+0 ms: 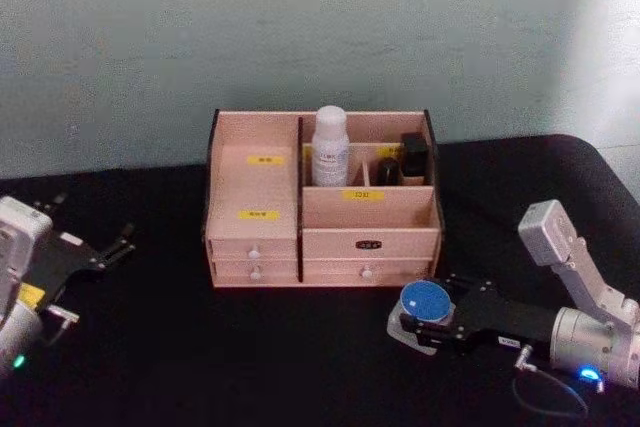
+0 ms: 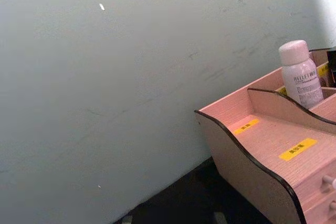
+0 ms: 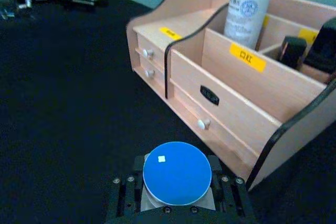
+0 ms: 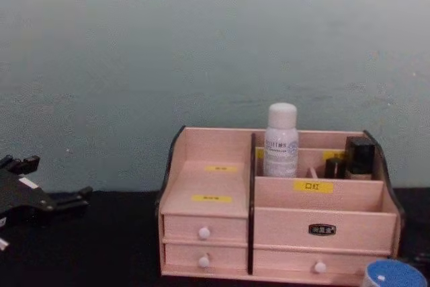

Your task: Pick up the facial cleanser and watermelon frost from the table and place them into the tiered storage box.

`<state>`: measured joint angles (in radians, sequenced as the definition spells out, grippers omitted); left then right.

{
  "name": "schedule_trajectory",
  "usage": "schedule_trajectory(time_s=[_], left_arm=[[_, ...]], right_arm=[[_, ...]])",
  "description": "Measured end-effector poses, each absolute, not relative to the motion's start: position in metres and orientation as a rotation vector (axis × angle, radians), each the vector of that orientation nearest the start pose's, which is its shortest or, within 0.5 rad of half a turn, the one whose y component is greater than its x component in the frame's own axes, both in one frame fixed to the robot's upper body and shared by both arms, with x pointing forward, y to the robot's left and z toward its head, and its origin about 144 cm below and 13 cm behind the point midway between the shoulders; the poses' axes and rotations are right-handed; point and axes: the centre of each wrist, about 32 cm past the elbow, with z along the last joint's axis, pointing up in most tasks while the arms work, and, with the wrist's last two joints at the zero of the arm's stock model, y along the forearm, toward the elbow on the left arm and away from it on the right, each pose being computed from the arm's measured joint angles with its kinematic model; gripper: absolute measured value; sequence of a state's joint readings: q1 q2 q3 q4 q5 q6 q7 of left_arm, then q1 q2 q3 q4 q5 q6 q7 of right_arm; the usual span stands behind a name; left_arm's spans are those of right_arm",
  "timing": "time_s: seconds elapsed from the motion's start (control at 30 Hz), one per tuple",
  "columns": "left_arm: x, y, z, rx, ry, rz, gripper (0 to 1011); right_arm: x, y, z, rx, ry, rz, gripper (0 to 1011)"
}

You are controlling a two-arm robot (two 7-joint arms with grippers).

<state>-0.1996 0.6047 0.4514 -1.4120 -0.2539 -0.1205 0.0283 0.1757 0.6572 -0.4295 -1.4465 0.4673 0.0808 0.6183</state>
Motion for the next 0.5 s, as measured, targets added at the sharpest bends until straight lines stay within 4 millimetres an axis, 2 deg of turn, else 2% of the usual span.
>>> schedule_trajectory(time_s=[0.23,0.5], left_arm=[[0.489,0.310,1.140,0.304,-0.285,1.248,1001],[0.489,0.310,1.140,0.304,-0.285,1.248,1001]], right_arm=[[0.486,-0.325,1.154,-0.311,0.072,-0.655,724],[0.498,-0.313,1.163,-0.263,0.022,-0.608,726]])
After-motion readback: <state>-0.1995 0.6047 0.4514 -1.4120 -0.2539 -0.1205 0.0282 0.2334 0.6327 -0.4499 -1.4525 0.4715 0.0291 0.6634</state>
